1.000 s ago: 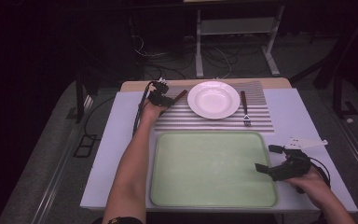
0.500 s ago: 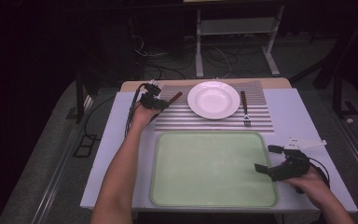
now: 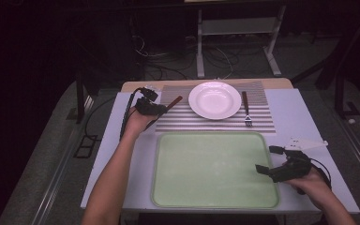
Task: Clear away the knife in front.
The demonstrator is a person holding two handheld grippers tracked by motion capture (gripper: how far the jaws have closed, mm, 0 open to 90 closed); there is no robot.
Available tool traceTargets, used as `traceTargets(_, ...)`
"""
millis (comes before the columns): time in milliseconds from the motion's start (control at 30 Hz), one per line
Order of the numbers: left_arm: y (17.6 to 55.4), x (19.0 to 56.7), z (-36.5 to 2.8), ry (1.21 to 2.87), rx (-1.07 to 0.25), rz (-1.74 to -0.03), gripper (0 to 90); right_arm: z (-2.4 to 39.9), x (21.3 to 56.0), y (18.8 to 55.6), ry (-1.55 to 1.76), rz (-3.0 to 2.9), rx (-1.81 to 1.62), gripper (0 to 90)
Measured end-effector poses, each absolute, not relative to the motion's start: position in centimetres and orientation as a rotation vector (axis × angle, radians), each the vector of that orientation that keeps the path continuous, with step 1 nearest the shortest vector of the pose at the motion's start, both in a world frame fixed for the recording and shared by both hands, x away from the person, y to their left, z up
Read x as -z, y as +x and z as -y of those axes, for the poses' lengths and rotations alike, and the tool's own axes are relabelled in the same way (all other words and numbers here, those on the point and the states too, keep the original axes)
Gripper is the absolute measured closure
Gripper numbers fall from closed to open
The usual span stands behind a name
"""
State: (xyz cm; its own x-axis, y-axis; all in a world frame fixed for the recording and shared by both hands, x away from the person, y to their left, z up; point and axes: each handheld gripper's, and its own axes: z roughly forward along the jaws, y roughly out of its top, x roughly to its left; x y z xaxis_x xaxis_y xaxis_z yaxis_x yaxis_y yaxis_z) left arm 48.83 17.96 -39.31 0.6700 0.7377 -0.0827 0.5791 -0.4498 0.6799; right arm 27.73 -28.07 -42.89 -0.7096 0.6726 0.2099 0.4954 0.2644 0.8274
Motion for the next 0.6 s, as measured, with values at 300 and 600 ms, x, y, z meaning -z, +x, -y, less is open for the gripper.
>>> traceTargets(300, 45.6, 38.9, -17.9, 2.167, -0.268, -0.972, 77.0, 28.0, 42.9, 27.7, 1.098, -2.345, -1.428, 0.0)
traceTargets(600, 42.3, 38.4, -17.2, 2.166, -0.264, -0.910, 77.0, 28.0, 42.8, 27.7, 1.099, -2.343, -1.429, 0.0)
